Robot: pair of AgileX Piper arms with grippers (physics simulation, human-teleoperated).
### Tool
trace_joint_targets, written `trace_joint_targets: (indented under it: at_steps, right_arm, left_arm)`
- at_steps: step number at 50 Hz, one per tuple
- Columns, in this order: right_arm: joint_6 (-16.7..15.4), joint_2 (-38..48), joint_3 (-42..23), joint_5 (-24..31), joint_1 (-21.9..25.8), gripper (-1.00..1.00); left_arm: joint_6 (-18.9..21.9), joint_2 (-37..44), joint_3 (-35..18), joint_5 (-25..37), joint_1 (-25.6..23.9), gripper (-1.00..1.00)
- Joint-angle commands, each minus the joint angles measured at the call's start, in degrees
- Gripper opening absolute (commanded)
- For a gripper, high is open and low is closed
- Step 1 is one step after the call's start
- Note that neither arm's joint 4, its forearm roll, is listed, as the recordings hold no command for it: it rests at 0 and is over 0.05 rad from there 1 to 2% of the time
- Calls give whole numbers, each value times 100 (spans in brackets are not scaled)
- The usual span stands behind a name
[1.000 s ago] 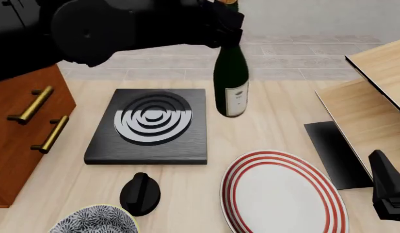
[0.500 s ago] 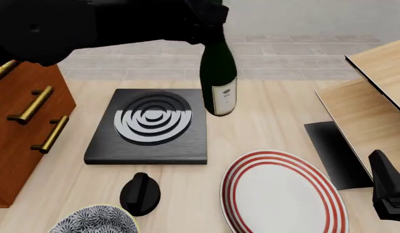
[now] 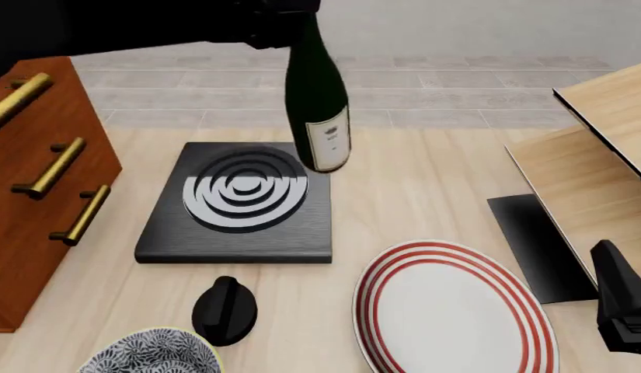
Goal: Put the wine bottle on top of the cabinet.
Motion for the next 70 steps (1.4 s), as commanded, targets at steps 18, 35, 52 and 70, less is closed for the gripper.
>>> trace_joint_targets:
  at_steps: [18, 35, 52, 70]
  right_arm:
    - [0, 0, 0, 0, 0, 100]
    - [0, 0, 0, 0, 0, 100]
    - [1, 0, 0, 2, 1, 100]
    - [-1, 0, 0, 0, 1, 100]
  left_arm:
    - [63, -783, 522, 135, 421, -100]
    - [118, -1383, 844, 293, 806, -100]
    - [170, -1779, 891, 655, 1122, -100]
    - [218, -2214, 1092, 1048, 1392, -100]
